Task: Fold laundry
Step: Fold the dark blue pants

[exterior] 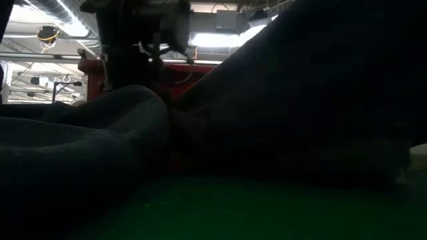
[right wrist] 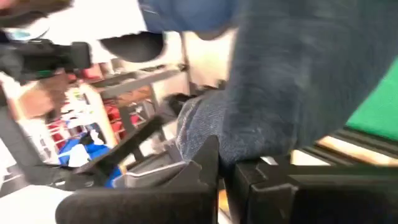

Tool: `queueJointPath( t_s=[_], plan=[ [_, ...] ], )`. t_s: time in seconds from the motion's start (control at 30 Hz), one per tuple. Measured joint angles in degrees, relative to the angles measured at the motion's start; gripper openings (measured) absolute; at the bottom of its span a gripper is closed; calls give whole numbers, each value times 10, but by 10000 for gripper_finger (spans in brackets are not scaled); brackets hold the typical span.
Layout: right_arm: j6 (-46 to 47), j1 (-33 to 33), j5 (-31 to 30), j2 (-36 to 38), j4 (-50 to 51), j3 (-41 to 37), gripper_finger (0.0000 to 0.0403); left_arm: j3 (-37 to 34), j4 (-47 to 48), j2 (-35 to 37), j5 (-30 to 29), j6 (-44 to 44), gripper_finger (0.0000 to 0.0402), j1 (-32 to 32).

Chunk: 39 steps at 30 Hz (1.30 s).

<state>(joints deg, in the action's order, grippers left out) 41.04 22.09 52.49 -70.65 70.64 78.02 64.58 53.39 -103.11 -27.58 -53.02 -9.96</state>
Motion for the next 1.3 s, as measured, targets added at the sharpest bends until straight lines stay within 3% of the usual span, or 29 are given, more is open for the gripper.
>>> queueJointPath(
  t_s=[0.1, 0.3, 0.53, 0.67, 0.8, 0.93, 1.07, 1.3],
  plan=[
    [8, 0, -10, 0, -6, 49, 12, 22, -2, 0, -2, 32, 4, -2],
    [9, 0, -94, 0, 18, 74, 4, 75, -4, 0, -15, 86, 4, -12],
    [103, 1, -95, -2, 138, 74, 3, 171, -4, 0, -22, 166, 4, -37],
    [189, 39, -92, 2, 148, 74, 3, 203, -7, 0, -22, 176, 4, -52],
    [262, 89, -64, 2, 147, 74, 2, 205, -38, 0, -8, 177, 4, -64],
    [330, 141, -76, 2, 148, 74, 2, 199, -86, 0, 19, 213, 7, -72],
    [382, 189, -119, 2, 132, 74, 2, 192, -139, 0, 20, 267, 31, -81],
    [389, 234, -196, -1, 75, 74, 3, 176, -270, 0, 17, 352, 101, -71]
  ],
)
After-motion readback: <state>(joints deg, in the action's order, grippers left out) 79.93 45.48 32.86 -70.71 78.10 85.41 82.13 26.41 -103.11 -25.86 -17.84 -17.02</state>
